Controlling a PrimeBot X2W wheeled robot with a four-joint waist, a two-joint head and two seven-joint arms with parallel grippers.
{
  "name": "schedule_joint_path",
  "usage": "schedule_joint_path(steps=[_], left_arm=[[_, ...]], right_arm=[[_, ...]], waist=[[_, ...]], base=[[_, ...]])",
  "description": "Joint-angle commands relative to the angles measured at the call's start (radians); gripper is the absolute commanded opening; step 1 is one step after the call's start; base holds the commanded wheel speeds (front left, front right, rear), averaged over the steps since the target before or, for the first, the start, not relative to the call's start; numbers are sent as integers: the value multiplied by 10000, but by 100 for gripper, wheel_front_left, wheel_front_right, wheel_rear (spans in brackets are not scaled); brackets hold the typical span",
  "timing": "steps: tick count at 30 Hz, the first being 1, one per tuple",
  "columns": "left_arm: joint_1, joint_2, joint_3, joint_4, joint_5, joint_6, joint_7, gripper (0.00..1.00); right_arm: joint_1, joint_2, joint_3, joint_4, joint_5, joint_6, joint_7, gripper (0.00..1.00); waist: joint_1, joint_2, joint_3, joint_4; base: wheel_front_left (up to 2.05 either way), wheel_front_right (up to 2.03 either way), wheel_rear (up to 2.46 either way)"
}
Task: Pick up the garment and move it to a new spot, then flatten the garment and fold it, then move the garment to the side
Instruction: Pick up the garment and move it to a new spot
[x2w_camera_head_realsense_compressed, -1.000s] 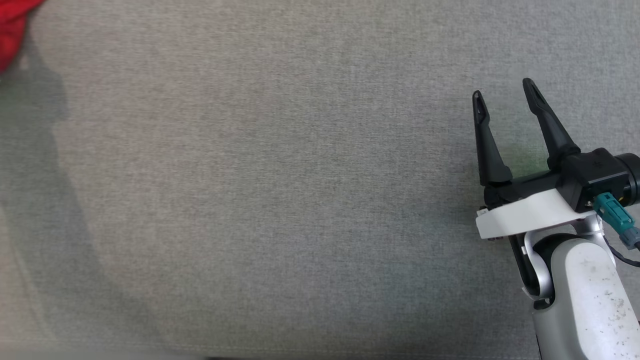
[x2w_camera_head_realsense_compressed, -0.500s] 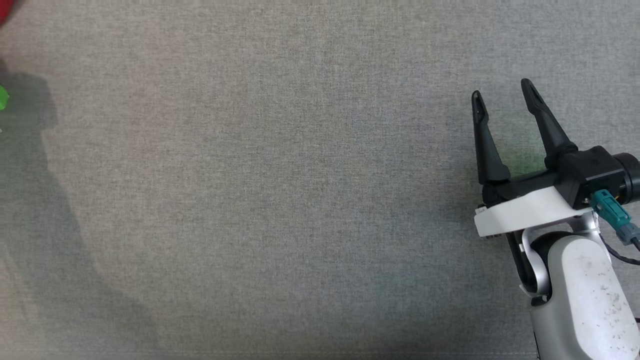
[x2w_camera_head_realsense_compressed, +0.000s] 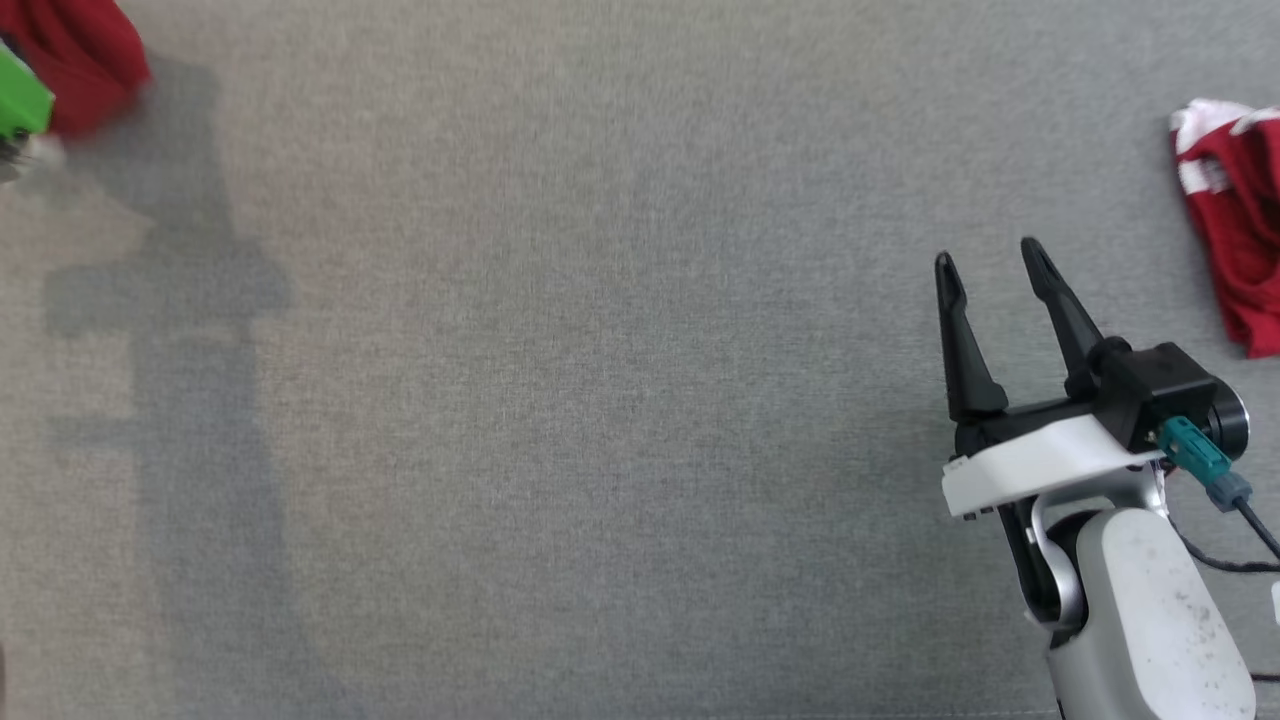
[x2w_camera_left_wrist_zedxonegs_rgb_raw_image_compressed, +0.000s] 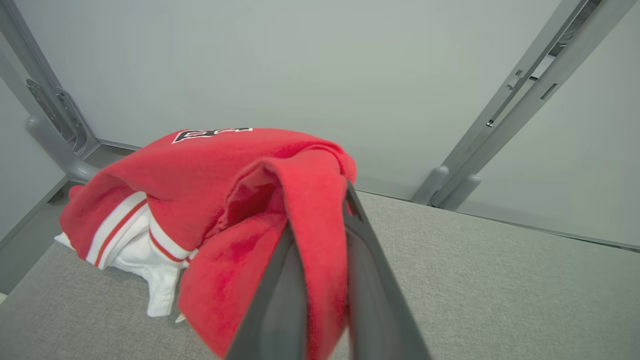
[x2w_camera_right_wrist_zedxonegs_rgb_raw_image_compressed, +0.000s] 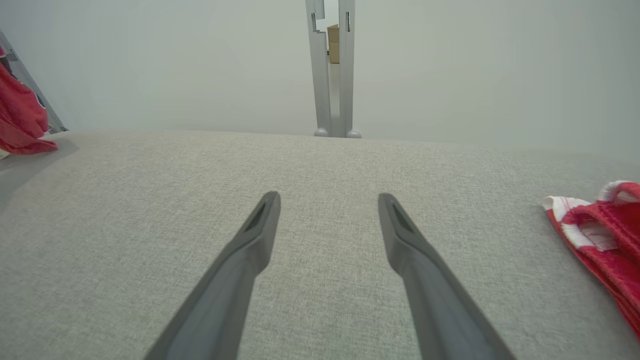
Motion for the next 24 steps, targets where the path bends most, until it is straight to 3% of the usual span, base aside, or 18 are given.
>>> schedule_joint_path(steps=[1,6,10,18,24], left_arm=[[-133,-125,-136,-231,-38,-32,24,0],[-157,-709,-560,-953,11,11,74,0],[7,-1557,-848,-1561,-83,279,98,0],[1233,-3264,-1479,-2628,-462,285,-360,0],[3283,-3850,-1967,-2993,-1121,375,-1213,0]], right_arm=[[253,-23,-90,164,133,-15,-130,100],[653,-23,-362,653,338,-15,-386,100],[979,-23,-557,943,515,-15,-520,100],[1235,-25,-555,1368,812,-15,-722,100],[1190,-22,-525,1707,961,-15,-912,100]], waist=[[-1,-1,-1366,-400],[-1,-1,-2340,-666],[-1,-1,-2764,-915],[-1,-1,-2617,-1383],[-1,-1,-2321,-1532]], base=[[0,0,0],[0,0,0],[0,0,0],[0,0,0],[0,0,0]])
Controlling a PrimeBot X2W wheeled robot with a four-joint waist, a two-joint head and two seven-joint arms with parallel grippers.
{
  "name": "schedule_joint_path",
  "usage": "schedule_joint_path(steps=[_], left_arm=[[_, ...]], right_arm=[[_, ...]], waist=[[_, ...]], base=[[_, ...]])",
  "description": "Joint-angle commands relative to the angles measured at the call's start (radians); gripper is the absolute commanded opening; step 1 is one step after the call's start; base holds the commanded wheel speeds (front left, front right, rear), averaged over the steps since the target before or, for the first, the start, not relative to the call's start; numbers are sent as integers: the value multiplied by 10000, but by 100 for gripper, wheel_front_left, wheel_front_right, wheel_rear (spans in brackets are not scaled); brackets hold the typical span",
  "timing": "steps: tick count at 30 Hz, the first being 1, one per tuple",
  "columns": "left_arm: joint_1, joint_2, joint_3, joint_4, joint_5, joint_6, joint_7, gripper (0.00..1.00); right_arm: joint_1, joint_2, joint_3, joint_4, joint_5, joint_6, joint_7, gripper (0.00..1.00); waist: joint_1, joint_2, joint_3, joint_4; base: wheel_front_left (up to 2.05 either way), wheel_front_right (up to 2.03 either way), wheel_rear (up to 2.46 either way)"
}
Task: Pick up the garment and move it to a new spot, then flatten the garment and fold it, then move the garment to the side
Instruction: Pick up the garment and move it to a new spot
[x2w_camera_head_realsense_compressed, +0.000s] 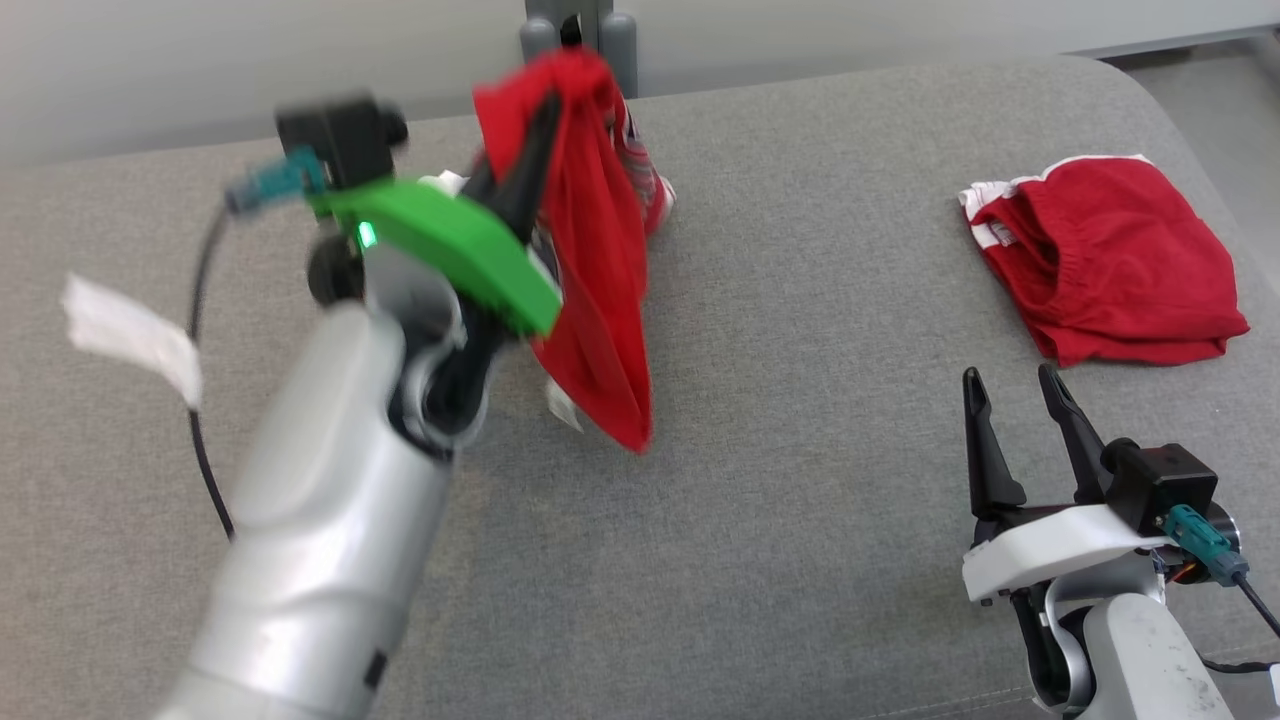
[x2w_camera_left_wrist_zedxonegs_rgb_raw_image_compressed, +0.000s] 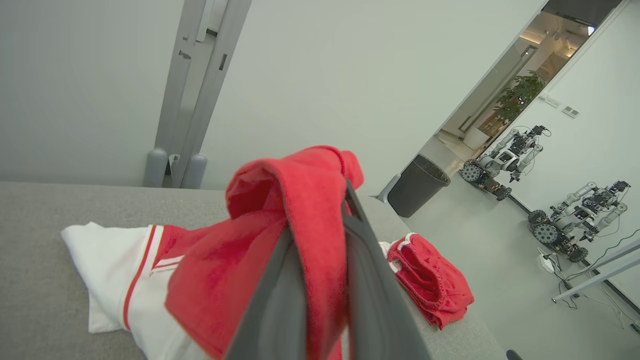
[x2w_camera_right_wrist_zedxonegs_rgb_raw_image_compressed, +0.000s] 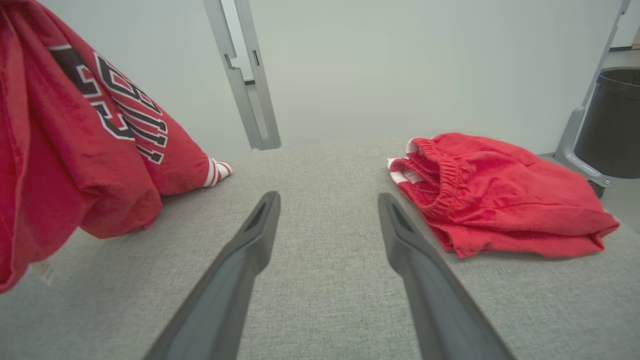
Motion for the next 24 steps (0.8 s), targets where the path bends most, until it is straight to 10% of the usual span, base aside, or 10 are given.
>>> schedule_joint_path(steps=[1,8,11,12,24], left_arm=[[626,-12,-99,76,-123,97,-265,0],[2674,-95,-1044,712,-436,366,-1575,0],[3120,-91,-1592,850,-677,490,-1966,56],[3217,-88,-1827,930,-686,540,-2090,100],[2963,142,-2678,1226,505,843,-3230,100]], right_arm=[[63,-20,14,63,55,-15,-88,100],[-222,-21,132,338,109,-15,-203,100],[-275,-18,188,494,84,-15,-242,100],[-269,-21,191,546,77,-15,-243,100],[6,-21,-7,794,-200,-15,-296,100]], waist=[[0,-1,163,-91],[0,-1,471,-125],[0,-1,476,-87],[0,-1,454,-50],[0,-1,-452,661]], base=[[0,0,0],[0,0,0],[0,0,0],[0,0,0],[0,0,0]])
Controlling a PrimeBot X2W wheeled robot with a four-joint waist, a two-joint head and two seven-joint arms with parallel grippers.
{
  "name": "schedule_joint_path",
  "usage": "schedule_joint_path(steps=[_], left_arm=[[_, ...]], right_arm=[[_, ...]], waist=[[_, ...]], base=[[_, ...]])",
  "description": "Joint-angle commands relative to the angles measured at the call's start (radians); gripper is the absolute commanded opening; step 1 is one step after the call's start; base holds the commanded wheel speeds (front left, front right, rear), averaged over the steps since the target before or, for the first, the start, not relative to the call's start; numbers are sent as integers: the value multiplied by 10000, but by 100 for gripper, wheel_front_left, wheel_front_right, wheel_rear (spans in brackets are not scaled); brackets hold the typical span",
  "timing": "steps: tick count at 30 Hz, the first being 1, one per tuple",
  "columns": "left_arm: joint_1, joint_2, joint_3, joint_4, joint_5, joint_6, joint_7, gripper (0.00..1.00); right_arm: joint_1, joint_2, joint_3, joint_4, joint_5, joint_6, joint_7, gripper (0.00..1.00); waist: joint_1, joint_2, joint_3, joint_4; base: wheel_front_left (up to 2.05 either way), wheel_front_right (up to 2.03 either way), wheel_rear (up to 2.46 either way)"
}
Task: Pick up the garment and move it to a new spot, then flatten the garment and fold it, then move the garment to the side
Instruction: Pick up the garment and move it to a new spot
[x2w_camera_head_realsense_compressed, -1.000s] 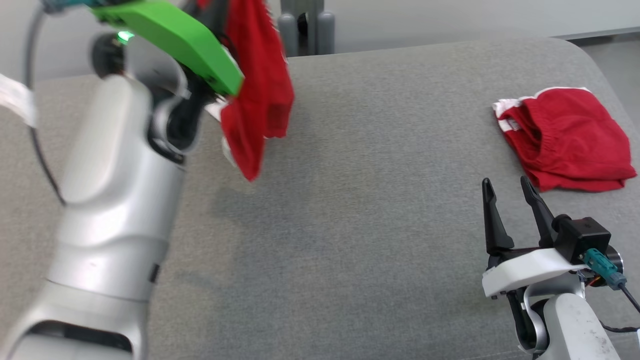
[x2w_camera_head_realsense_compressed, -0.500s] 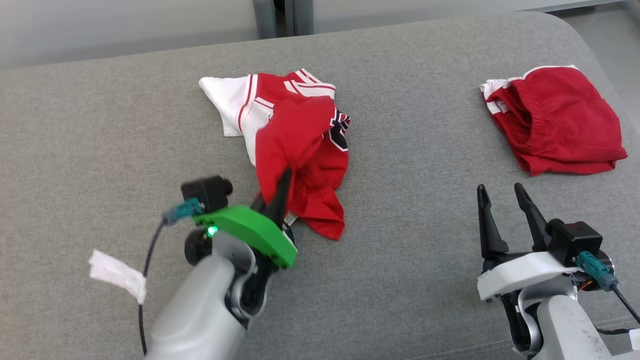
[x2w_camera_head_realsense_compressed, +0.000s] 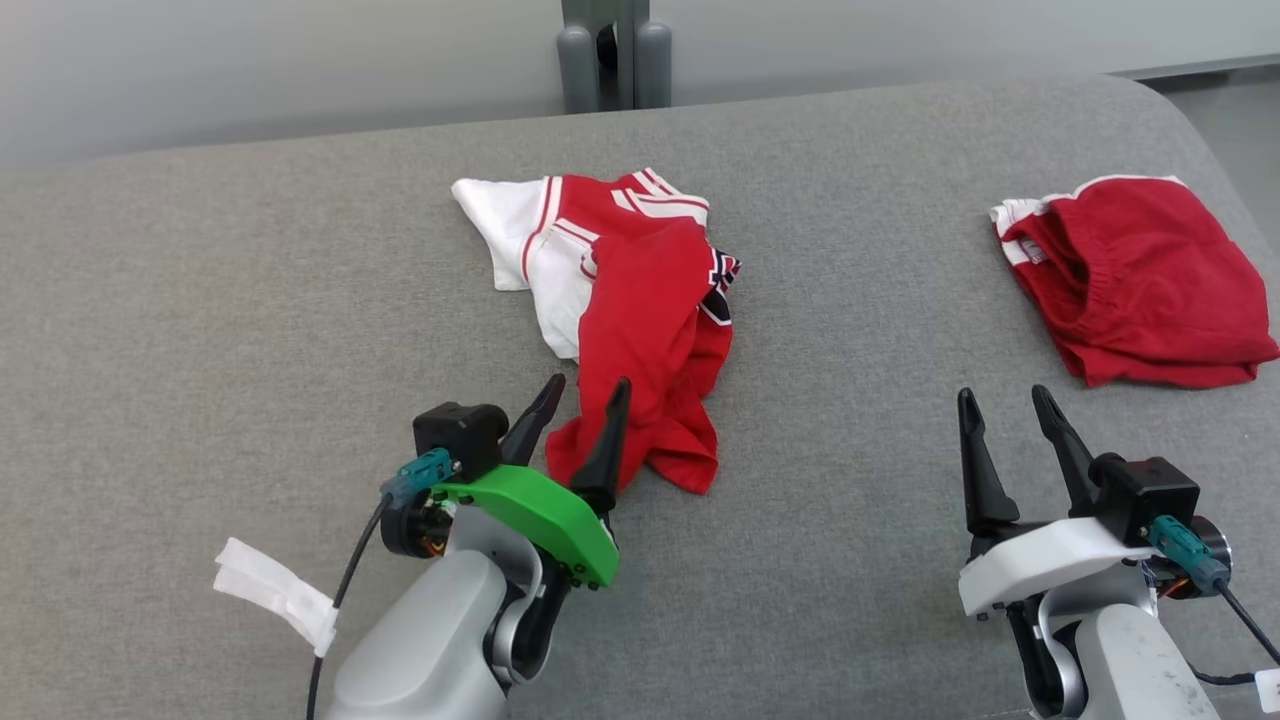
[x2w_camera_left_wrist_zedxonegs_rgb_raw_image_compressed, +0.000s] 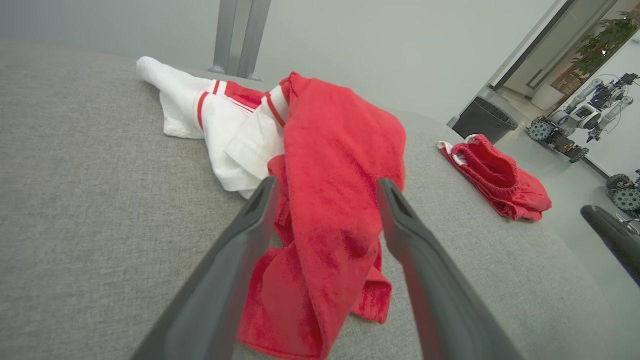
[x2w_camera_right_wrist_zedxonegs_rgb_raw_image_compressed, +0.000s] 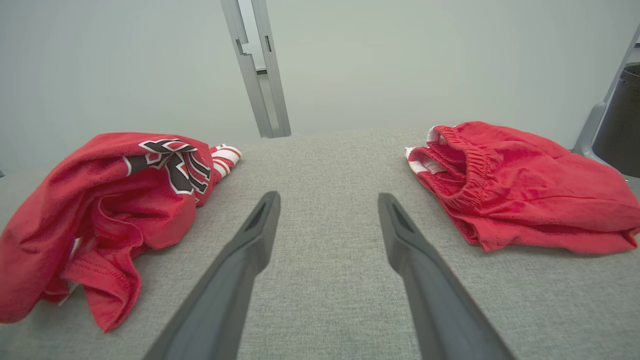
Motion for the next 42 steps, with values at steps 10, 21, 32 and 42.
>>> schedule_joint_path(steps=[10,21,32,42], left_arm=[[778,738,590,-1149,264,473,-182,100],[2609,1833,1899,-2694,830,1499,-195,100],[4550,1996,3001,-3498,1815,1884,-187,100],[4760,1881,3279,-3651,1965,1757,-188,100]], right_arm=[[476,-25,-61,-199,-356,-15,226,100],[978,-25,102,-370,-179,-15,368,100],[1556,-25,225,-130,314,-15,198,100],[1456,-25,161,8,285,-15,111,100]], waist=[[0,-1,-1453,776],[0,-1,-1773,1221],[0,-1,-1901,1362],[0,-1,-1835,1381]], base=[[0,0,0],[0,0,0],[0,0,0],[0,0,0]])
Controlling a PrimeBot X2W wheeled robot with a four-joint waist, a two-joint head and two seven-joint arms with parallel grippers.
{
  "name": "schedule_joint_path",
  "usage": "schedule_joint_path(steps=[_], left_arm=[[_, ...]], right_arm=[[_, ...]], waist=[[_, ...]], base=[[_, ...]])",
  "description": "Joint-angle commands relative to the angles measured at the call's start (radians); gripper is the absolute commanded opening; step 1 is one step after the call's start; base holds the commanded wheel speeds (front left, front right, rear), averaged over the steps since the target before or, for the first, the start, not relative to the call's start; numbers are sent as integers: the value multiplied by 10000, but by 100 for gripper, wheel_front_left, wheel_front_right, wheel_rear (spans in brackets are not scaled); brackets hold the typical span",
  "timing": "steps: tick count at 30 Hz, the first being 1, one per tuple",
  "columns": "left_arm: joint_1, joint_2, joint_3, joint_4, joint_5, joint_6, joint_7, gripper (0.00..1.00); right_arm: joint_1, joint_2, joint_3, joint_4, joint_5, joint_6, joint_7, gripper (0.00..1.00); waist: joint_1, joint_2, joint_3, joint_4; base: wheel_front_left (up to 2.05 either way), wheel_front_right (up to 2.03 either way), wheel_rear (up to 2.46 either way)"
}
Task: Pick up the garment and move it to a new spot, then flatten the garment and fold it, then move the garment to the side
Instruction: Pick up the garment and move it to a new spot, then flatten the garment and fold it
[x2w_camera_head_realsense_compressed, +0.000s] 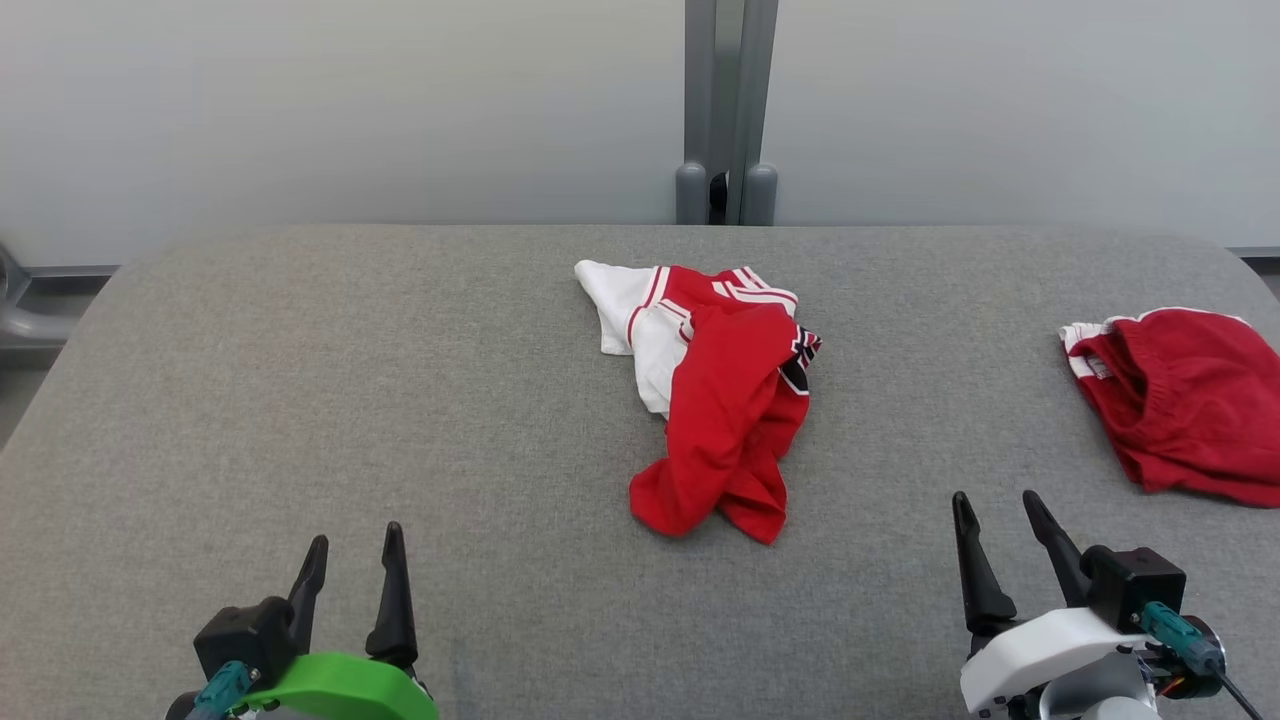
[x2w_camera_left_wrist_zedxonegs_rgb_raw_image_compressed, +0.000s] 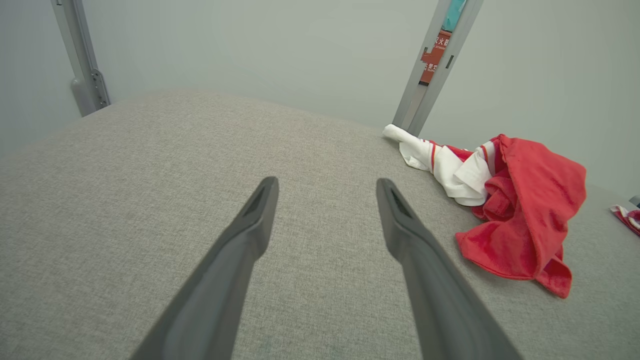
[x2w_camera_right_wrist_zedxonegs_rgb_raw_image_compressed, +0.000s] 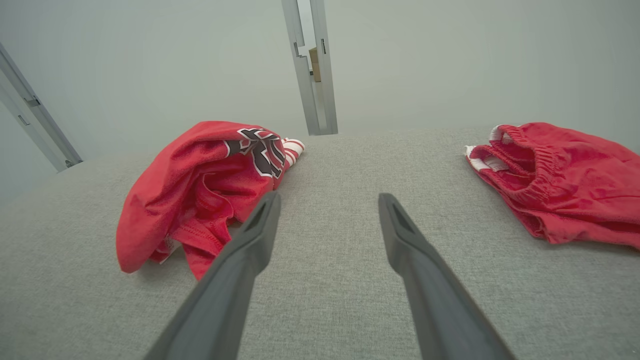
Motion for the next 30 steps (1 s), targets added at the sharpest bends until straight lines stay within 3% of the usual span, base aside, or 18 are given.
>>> schedule_joint_path(steps=[1,21,30], left_arm=[[87,-9,46,-16,77,-28,-4,100],[-30,-86,78,58,124,-29,-5,100],[-319,-162,-82,114,196,-86,32,100]], right_arm=[[-55,-25,-36,41,-34,-15,-58,100],[-164,-25,-83,101,-184,-15,-48,100],[-1182,-22,741,123,-349,-15,368,100]], waist=[[0,0,8,1],[0,0,124,137],[0,0,442,739]], base=[[0,0,0],[0,0,0],[0,0,0]])
